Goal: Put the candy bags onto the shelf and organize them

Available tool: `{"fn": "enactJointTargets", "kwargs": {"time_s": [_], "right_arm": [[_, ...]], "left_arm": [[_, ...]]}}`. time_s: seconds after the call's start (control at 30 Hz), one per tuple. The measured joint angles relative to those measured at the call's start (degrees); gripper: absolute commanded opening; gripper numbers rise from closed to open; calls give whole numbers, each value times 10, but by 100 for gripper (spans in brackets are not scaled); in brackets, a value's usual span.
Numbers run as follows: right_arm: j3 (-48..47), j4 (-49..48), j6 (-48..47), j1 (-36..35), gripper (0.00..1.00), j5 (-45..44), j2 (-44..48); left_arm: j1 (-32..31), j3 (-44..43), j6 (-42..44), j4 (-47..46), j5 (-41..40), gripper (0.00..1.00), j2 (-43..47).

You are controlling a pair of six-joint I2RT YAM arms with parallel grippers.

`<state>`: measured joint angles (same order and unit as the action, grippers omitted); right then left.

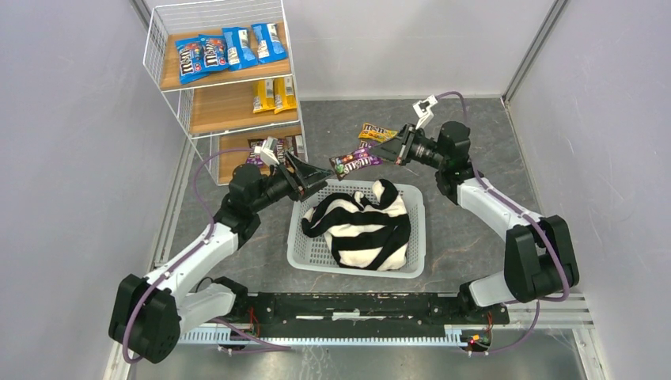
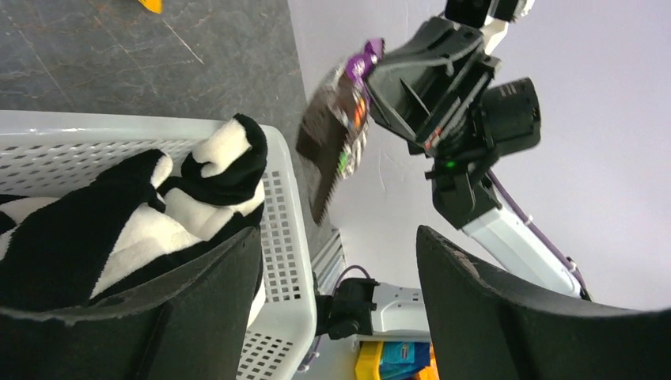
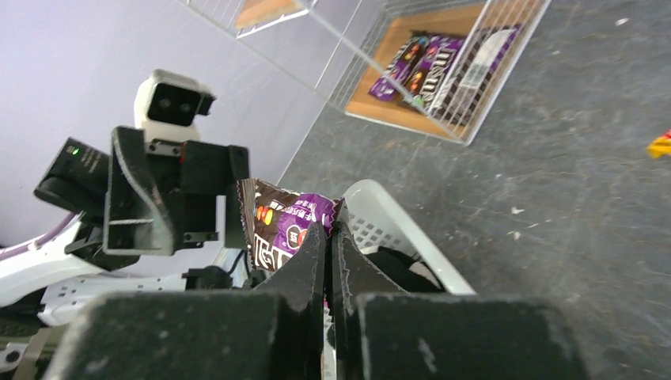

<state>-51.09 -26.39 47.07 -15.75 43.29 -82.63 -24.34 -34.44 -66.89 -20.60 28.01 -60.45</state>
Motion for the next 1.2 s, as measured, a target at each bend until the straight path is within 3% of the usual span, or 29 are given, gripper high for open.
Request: {"fn": "enactJointTargets", "kwargs": {"time_s": [0.1, 0.6, 0.87, 1.07, 1.2], "right_arm": [[5, -8, 11, -20, 0, -1, 2], [19, -49, 42, -48, 2, -4, 2], [29, -50, 37, -48, 35, -9, -1], [27, -12, 5, -46, 69, -15, -8], [22, 22, -15, -28, 79, -15, -9]], "left_arm": [[-3, 8, -12, -6, -21, 74, 0], [-7, 8, -43, -26, -54, 29, -30], [-6, 9, -47, -17, -54, 3, -38], [45, 9, -47, -9, -34, 2, -38], [132, 11, -46, 18, -5, 2, -27]]}}
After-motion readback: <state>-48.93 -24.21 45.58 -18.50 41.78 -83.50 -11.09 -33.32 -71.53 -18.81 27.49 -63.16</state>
